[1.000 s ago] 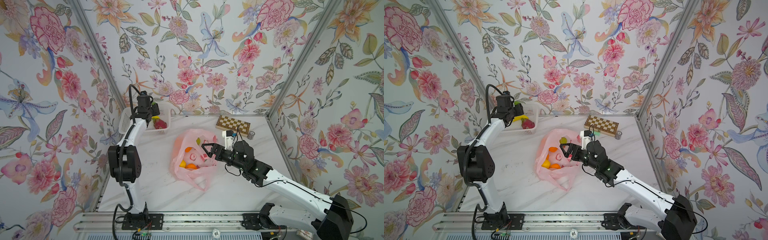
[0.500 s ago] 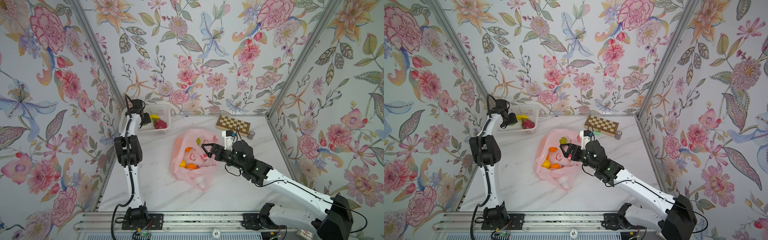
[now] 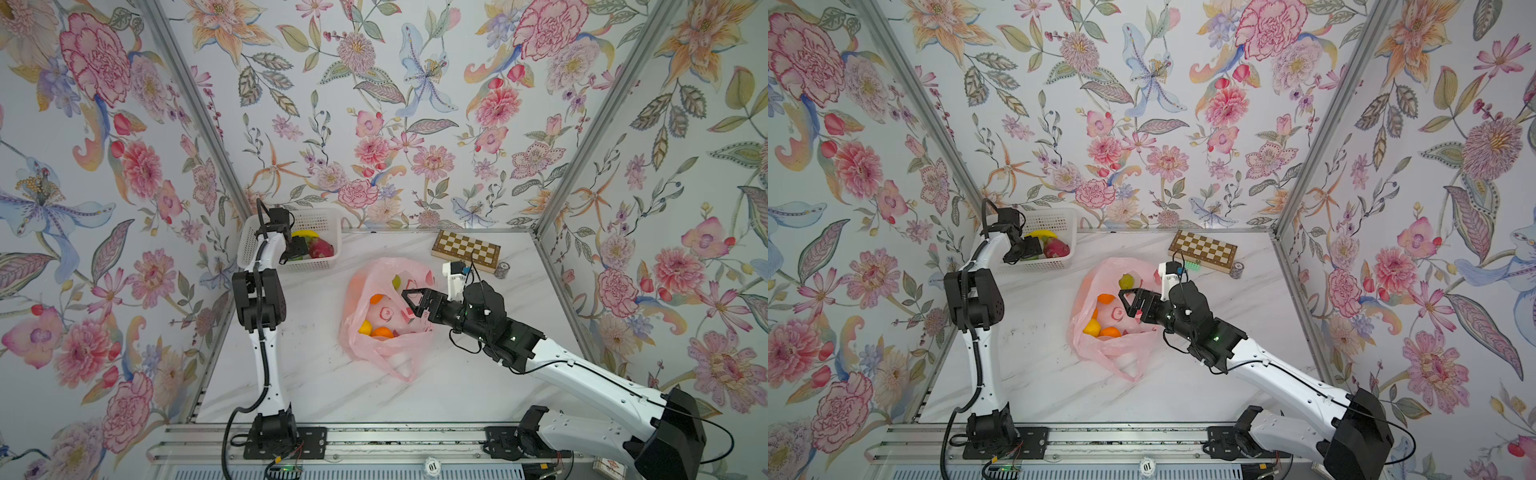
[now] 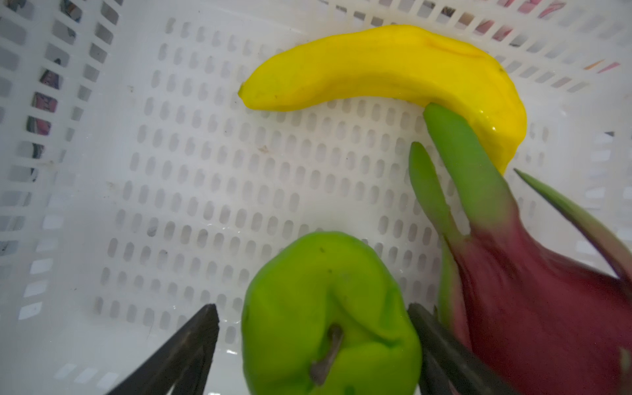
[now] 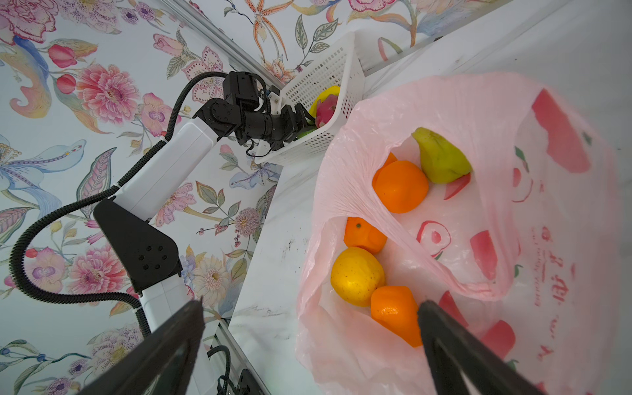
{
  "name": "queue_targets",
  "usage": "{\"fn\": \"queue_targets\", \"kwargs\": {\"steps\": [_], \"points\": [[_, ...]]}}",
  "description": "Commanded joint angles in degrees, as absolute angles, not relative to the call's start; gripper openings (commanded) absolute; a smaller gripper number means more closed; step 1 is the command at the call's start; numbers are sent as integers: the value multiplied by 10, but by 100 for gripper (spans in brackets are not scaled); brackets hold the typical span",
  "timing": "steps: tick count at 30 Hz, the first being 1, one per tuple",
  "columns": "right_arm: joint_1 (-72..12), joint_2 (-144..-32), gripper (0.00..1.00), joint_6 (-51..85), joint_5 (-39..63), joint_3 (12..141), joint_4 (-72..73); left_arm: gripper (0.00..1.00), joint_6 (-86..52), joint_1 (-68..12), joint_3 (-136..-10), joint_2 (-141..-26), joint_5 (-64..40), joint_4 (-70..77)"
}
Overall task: Untie the knot of the plastic bag and take out the fruit
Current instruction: Place the fruit in the basket, then pick up the fruit from the plastic bag.
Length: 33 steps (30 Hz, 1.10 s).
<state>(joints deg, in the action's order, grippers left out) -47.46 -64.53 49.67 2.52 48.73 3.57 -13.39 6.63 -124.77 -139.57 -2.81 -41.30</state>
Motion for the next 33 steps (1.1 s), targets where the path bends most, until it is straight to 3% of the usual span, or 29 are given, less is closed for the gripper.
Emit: {"fn": "queue_targets", "kwargs": {"steps": [1,9,15,26,33], "points": [[-480,-643,99,485,17,505,23,91,-136,66,-1235,-1338,-35,-405],[-496,-655,99,460,0,524,-3,90,-165,60,-1122,-1203,-62,-346],[-518,-697,93,427,-15,560,-40,88,-202,40,-987,-1056,-109,-275],[-524,-810,62,418,-11,611,-92,87,-218,-102,-758,-806,-86,-220],[-547,-856,43,442,37,571,-81,86,-206,-192,-663,-706,-58,-270]]}}
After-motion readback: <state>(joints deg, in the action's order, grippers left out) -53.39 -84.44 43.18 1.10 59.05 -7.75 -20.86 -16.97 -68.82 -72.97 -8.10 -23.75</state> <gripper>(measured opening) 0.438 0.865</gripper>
